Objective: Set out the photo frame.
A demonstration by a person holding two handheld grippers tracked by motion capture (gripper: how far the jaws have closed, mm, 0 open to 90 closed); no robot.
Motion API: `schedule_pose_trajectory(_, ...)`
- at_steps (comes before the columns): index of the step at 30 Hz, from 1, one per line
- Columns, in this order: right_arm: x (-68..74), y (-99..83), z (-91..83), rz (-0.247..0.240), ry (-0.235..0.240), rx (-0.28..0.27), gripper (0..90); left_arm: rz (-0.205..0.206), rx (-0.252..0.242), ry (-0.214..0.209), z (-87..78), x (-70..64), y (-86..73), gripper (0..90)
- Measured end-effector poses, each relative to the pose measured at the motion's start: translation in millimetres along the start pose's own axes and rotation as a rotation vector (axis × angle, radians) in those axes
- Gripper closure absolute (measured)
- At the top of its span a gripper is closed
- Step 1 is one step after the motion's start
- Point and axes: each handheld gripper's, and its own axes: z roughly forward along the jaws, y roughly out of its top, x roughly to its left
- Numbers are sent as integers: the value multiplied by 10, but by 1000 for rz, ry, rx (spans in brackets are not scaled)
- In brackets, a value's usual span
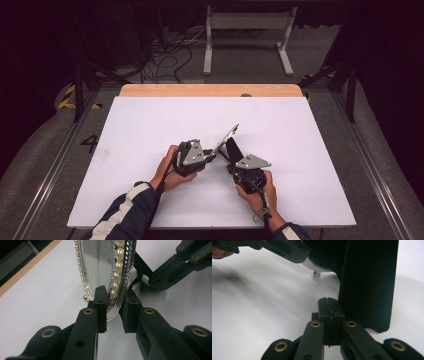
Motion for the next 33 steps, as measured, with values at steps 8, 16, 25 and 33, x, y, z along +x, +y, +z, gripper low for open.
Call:
schedule_pose_trajectory(8,0,-6,3,4,0,5,900,-38,-9,-17,90,21,-55,692)
schedule_pose_trajectory(16,-6,-12,12,4,0,7,900,4,9,6,114,21,-58,740)
schedule_pose_trajectory(25,-29,-17,-8,2,18,19,900,74,48,19,64,-46,-15,756)
schedule_pose_trajectory(33,-23,-40,-64,-11,19,26,900,89,61,5,1,-118,6,753)
